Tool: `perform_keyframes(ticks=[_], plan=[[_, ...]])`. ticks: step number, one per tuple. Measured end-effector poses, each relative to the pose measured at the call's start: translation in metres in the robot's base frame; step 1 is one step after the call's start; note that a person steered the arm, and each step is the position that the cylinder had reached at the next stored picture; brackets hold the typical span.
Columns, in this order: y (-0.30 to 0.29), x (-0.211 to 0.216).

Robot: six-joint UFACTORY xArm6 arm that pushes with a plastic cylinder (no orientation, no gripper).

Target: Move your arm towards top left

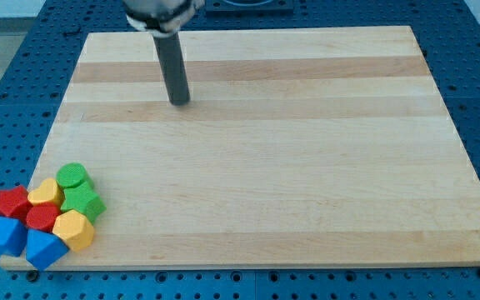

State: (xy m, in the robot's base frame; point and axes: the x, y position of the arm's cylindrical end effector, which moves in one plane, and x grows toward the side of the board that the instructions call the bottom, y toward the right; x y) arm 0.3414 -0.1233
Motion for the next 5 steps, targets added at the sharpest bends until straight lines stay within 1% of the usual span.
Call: perform_keyframes(ticks=[1,2,3,5], plan=[[-0.021,-0.048],[-0.040,-0.068],[-0.040,-0.068],[-0.064,-0.112]])
